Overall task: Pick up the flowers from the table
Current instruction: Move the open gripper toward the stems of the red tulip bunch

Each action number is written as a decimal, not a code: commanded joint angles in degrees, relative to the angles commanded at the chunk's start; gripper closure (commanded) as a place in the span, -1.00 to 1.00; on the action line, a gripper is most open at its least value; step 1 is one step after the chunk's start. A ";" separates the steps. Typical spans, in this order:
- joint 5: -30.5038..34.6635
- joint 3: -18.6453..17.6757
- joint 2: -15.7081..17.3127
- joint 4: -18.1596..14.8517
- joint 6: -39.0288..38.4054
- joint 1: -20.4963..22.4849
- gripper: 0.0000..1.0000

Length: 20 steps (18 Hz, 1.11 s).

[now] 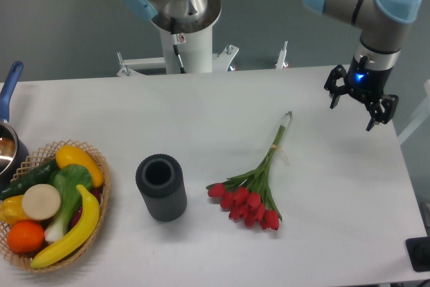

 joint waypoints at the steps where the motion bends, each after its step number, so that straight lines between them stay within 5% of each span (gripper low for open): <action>1: 0.09 -0.09 0.09 0.09 0.00 -0.09 -1.00; 8: -1.92 -1.67 -0.09 -0.26 -1.31 -0.18 -1.00; 20: -6.24 -4.75 -1.84 0.62 -19.33 -4.56 -1.00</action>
